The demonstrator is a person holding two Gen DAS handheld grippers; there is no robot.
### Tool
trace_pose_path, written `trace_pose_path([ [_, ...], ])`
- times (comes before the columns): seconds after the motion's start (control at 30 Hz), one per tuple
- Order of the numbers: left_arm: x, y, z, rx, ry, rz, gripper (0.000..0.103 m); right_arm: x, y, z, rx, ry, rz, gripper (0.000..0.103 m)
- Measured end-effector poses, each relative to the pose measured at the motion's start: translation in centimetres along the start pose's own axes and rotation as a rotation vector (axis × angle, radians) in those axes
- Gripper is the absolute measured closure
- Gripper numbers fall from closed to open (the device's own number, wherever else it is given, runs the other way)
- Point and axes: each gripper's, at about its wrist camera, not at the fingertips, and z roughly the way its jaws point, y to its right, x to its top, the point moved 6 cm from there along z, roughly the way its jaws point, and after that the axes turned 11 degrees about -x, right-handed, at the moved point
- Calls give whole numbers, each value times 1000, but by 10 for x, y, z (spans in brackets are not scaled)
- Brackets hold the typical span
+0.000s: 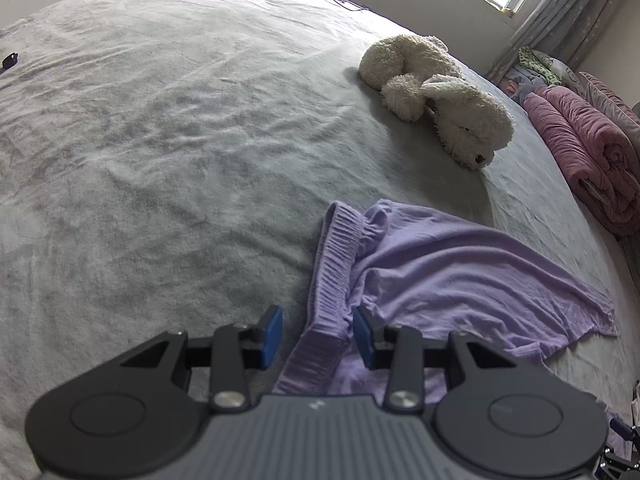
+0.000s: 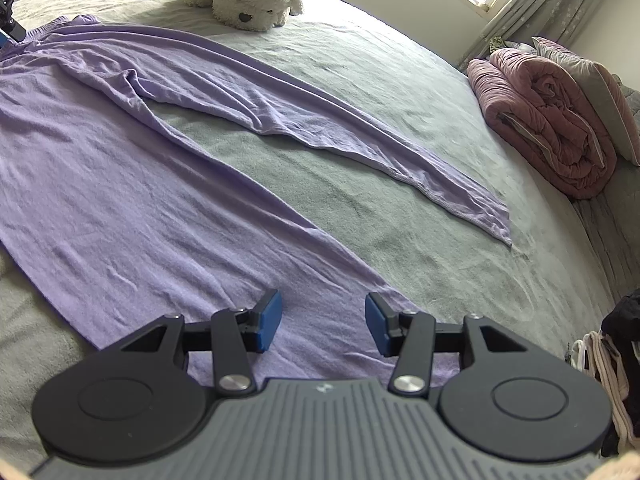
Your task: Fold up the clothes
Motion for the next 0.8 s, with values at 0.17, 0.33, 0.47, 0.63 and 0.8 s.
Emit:
trace_pose_path([
  [0.17, -2, 1, 13, -88, -23, 3, 50, 1, -1, 0, -1, 0, 0, 52],
  [0.33, -1, 4, 21, -66, -8, 38, 73, 1, -1, 0, -4, 2, -2, 52],
  [0.47, 3, -1, 17, -36, 27, 4, 92, 1, -1, 1, -4, 3, -2, 52],
  [0.63, 13, 1, 6, 24, 98, 0, 97, 0, 0, 1, -5, 4, -4, 52],
  [0.8, 21, -6, 0, 105, 138, 0, 97, 1, 0, 0, -6, 8, -8, 50],
])
